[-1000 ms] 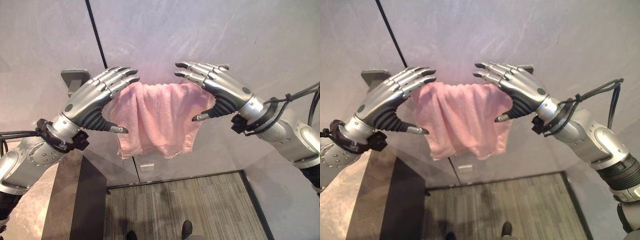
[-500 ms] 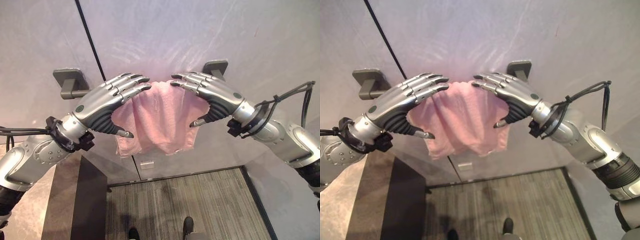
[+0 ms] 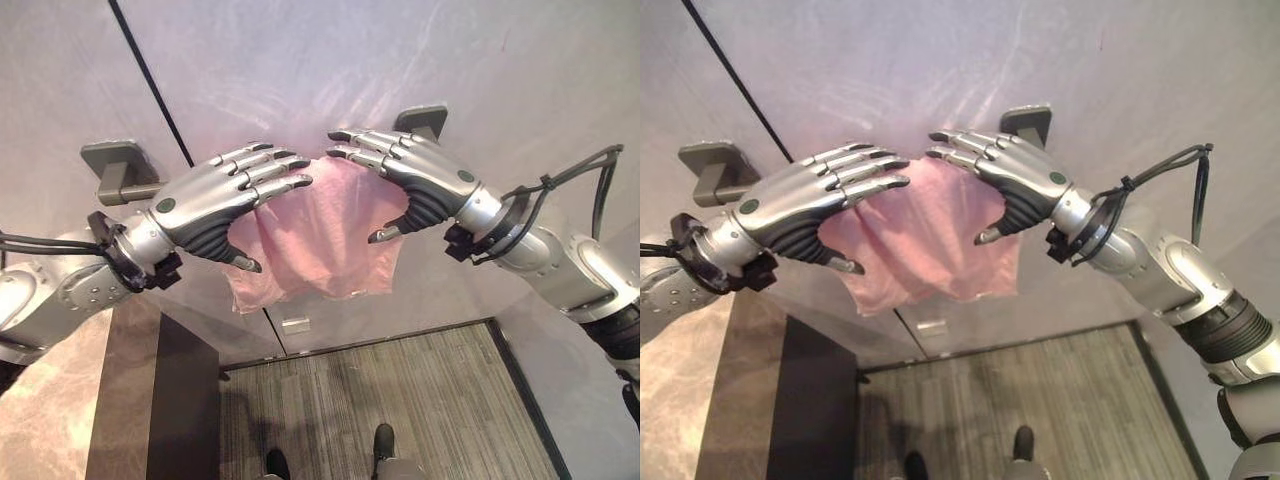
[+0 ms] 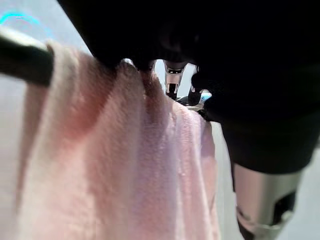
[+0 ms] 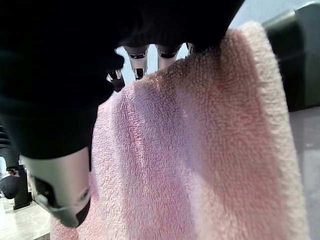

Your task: Put brush and paste in cup on sink, flatten towel.

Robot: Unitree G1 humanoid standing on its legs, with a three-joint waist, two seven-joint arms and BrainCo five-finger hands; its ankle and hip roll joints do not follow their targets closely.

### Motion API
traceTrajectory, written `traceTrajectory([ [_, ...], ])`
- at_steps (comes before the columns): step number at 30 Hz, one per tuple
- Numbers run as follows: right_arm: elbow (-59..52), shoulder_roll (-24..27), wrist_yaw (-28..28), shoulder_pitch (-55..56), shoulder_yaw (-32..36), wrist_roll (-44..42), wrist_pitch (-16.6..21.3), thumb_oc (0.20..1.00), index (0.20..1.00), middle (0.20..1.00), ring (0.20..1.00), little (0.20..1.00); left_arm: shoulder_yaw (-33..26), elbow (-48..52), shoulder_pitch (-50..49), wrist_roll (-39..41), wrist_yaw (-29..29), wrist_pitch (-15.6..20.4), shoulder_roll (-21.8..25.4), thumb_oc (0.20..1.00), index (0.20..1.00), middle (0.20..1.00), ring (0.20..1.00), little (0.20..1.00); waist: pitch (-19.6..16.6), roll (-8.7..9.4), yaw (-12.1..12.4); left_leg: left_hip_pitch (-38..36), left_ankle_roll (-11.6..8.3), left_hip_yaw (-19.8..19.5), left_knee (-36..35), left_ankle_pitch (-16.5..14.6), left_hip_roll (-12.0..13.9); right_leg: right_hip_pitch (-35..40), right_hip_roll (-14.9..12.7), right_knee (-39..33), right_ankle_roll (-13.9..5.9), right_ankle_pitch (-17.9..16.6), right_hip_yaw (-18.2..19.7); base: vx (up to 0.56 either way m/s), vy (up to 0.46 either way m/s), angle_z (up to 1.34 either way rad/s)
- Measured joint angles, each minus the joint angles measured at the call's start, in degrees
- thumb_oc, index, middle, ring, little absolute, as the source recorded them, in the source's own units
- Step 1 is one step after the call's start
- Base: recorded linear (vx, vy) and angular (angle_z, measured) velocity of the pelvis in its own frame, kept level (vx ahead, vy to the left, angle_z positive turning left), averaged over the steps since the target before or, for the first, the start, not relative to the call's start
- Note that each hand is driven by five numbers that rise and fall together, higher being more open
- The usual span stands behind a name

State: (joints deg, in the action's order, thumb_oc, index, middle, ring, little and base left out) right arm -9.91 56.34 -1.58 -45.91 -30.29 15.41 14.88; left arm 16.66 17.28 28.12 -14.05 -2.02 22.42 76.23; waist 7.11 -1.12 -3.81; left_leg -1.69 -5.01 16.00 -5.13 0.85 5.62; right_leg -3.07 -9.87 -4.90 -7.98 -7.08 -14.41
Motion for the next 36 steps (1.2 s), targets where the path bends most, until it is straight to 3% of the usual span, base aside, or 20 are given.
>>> traceTrajectory([
  [6, -0.11, 0.18, -1.23, -0.51, -0.18, 0.00, -0.02, 1.000, 1.000, 1.000, 1.000, 1.000, -0.49, 0.90, 0.91, 0.15, 1.76, -0.04, 5.04, 1.000, 1.000, 1.000, 1.000, 1.000, 0.03, -0.42, 0.11, -0.21, 0.00, 0.23, 0.01, 0.00, 0.03, 0.09, 0.09, 0.02, 0.04, -0.03, 0.22, 0.00, 0.000, 0.00],
  [14, -0.56, 1.27, -2.68, -0.60, -0.21, 0.11, 0.02, 1.000, 1.000, 1.000, 1.000, 1.000, -7.49, 1.63, -5.89, -0.07, 3.08, 0.21, 5.08, 1.000, 1.000, 1.000, 1.000, 1.000, -0.05, -0.55, 0.23, -0.28, 0.00, 0.29, 0.01, 0.00, 0.03, 0.14, 0.11, 0.02, 0.12, -0.09, 0.29, 0.00, 0.000, 0.00],
  [23, -2.38, 6.85, -3.80, -0.33, -1.36, 1.06, 0.49, 1.000, 1.000, 1.000, 1.000, 1.000, -14.45, 3.03, -14.22, -0.11, 3.36, 1.12, 5.03, 1.000, 1.000, 1.000, 1.000, 1.000, -0.19, -0.65, 0.55, -0.30, -0.10, 0.17, 0.01, 0.08, 0.11, 0.25, 0.18, 0.03, 0.24, -0.17, 0.18, 0.00, 0.000, 0.00],
  [29, -2.58, 10.21, -3.80, -0.23, -1.29, 1.06, 1.20, 1.000, 1.000, 1.000, 1.000, 1.000, -22.38, 3.92, -22.31, -1.52, 3.41, 1.90, 5.02, 1.000, 1.000, 1.000, 1.000, 1.000, -0.27, -0.53, 1.34, -0.25, -0.22, 0.05, 0.00, 0.15, 0.25, 0.27, 0.31, 0.03, 0.27, -0.20, 0.07, 0.00, 0.000, 0.00],
  [36, -2.66, 11.33, -3.81, -0.22, -1.30, 1.12, 1.54, 1.000, 1.000, 1.000, 1.000, 1.000, -25.96, 4.09, -26.03, -2.87, 3.37, 2.71, 5.05, 1.000, 1.000, 1.000, 1.000, 1.000, -0.50, -0.14, 1.35, -0.21, -0.24, -0.02, 0.00, 0.16, 0.31, 0.27, 0.38, 0.03, 0.27, -0.20, -0.08, 0.00, 0.000, 0.00],
])
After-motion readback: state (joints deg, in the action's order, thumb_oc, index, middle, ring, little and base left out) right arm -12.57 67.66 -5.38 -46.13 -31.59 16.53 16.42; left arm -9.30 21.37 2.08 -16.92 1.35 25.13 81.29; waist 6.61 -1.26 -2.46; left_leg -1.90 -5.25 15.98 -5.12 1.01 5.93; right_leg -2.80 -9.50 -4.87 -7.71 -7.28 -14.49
